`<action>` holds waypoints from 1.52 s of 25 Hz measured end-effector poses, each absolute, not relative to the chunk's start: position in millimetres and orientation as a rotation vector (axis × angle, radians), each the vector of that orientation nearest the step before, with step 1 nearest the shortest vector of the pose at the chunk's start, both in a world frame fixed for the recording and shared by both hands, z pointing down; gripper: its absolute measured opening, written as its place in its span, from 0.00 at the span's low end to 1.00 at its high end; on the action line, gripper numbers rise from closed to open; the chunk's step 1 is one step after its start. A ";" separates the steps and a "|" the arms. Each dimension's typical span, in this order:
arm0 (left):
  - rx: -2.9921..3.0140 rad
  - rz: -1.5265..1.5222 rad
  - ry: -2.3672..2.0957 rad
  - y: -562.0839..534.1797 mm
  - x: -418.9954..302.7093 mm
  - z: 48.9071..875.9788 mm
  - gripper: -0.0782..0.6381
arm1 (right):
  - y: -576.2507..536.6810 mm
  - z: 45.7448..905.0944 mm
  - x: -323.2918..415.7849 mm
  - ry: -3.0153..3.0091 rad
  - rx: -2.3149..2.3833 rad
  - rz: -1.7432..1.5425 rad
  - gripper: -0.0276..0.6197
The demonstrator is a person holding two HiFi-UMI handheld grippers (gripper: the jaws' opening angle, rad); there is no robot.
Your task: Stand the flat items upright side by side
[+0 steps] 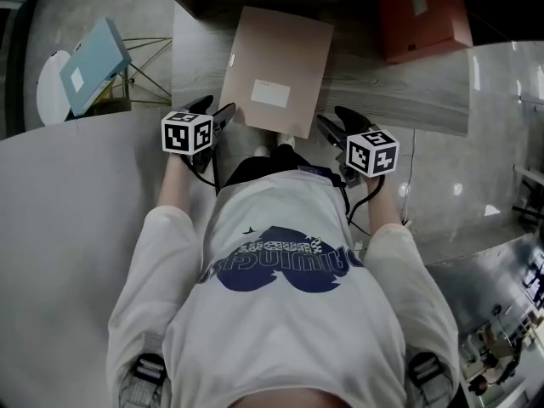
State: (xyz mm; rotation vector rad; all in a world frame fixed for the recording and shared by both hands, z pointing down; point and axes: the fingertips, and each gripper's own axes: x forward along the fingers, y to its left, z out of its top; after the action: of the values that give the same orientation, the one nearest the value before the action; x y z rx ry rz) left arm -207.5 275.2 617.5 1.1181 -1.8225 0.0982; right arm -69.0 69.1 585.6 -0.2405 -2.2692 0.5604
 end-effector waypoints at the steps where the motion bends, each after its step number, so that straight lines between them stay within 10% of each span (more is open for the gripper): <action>1: 1.111 0.105 -1.826 273.3 -208.7 618.2 0.49 | 68.4 586.9 -69.0 -2.265 -0.245 0.565 0.42; 38: 1.206 0.188 -1.580 258.3 -207.9 635.2 0.43 | 123.3 662.4 -57.2 -1.921 -0.352 1.540 0.56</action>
State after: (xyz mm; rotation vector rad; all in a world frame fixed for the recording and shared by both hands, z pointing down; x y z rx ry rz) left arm -207.9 258.3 635.2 1.2061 -1.5804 0.1885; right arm -57.2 123.3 662.4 -0.3524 -1.9209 1.5398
